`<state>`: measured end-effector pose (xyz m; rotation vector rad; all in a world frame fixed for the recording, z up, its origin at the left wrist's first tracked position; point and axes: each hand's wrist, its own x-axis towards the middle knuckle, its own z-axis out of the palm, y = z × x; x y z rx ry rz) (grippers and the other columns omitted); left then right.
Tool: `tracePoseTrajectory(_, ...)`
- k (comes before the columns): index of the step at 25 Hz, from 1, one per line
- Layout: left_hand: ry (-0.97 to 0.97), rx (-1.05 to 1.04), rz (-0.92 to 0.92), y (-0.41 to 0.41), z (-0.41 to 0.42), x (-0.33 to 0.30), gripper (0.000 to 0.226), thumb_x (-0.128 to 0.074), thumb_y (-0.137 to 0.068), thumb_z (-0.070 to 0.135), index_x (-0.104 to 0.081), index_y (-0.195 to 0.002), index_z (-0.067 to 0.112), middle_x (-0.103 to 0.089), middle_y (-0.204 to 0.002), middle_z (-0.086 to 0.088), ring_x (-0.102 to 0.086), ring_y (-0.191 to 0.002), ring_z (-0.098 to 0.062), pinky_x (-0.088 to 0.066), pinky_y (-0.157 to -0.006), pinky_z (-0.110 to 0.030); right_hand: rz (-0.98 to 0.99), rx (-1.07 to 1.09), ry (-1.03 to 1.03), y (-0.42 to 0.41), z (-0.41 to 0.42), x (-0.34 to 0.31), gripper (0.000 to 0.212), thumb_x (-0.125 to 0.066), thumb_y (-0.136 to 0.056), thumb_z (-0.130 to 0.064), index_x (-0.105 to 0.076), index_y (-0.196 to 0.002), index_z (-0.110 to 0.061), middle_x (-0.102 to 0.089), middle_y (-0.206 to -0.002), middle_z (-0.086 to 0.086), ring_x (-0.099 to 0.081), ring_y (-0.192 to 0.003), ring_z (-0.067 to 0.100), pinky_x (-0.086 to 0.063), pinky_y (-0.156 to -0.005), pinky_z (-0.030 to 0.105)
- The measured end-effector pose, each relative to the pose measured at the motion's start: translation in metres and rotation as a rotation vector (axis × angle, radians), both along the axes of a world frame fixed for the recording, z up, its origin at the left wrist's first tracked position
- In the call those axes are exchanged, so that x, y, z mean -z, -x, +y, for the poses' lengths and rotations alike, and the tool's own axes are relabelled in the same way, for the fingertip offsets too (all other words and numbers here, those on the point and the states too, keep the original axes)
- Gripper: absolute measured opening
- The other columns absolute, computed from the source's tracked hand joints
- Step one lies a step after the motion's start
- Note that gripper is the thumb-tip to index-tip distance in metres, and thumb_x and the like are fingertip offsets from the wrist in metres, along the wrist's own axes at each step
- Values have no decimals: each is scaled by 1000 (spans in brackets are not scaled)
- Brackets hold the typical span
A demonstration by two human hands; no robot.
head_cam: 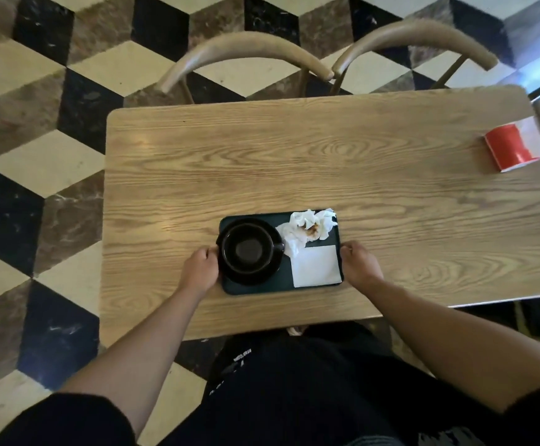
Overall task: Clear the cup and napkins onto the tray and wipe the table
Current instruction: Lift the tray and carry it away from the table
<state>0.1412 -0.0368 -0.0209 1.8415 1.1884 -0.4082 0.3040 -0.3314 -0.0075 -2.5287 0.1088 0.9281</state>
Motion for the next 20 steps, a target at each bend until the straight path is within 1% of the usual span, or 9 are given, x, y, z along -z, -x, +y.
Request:
tracePoseTrajectory(2,64,-109,-55,-9,1,4,43,-35,-104,45,-69,-110,18,-70,-117,-11,-63,-113,-34,-50,-97,-45,21,48,-21,-6,6,3,25,-38,-99,-26,-59,-104,-14,-63,-99,14,-57,-94,34,-37,-72,35)
tracePoseTrajectory(4,123,-171,-75,-13,-1,5,63,-31,-100,61,-70,-118,15,-69,-123,-12,-62,-118,-33,-48,-105,-49,26,67,-37,-11,12,8,31,-36,-101,-29,-59,-110,-10,-64,-105,17,-56,-96,34,-37,-74,36)
tracePoseTrajectory(6,163,-222,-74,-17,-3,2,76,-28,-94,72,-69,-125,16,-69,-127,-12,-61,-120,-33,-46,-108,-52,20,83,-41,-16,17,14,34,-34,-103,-30,-56,-110,-6,-64,-109,22,-57,-100,37,-36,-75,36)
tracePoseTrajectory(7,177,-248,-72,-18,-2,4,78,-29,-90,74,-69,-124,17,-70,-126,-14,-62,-119,-35,-47,-107,-55,16,92,-42,-17,18,16,34,-33,-104,-29,-56,-109,-5,-64,-110,24,-56,-99,37,-35,-74,36)
tracePoseTrajectory(9,188,-259,-61,-18,1,13,64,-34,-87,69,-72,-112,23,-72,-117,-17,-65,-114,-38,-50,-103,-59,11,94,-39,-17,18,19,33,-32,-104,-27,-56,-110,-6,-64,-110,24,-54,-93,35,-35,-73,36)
tracePoseTrajectory(11,200,-245,-49,-15,5,25,42,-41,-90,57,-71,-96,29,-74,-104,-12,-68,-105,-38,-53,-97,-60,7,77,-50,-17,16,21,32,-33,-104,-25,-57,-113,-7,-65,-109,22,-55,-93,34,-35,-72,36)
tracePoseTrajectory(12,211,-247,-39,-16,4,21,36,-43,-92,51,-71,-93,29,-74,-101,-8,-69,-103,-36,-54,-97,-60,9,70,-61,-17,15,21,31,-33,-104,-25,-57,-114,-8,-66,-110,20,-55,-94,34,-35,-72,36)
tracePoseTrajectory(16,270,-291,-29,-22,2,8,34,-44,-101,40,-72,-102,20,-75,-102,-8,-69,-100,-31,-54,-97,-54,37,30,-99,-20,11,23,31,-37,-104,-28,-58,-121,-12,-68,-112,16,-59,-101,34,-41,-77,37)
tracePoseTrajectory(20,289,-307,-13,-25,3,6,35,-44,-100,34,-73,-96,15,-76,-93,-10,-70,-95,-34,-55,-90,-49,59,19,-106,-20,10,22,27,-39,-104,-26,-56,-121,-12,-68,-110,15,-60,-101,33,-41,-77,37)
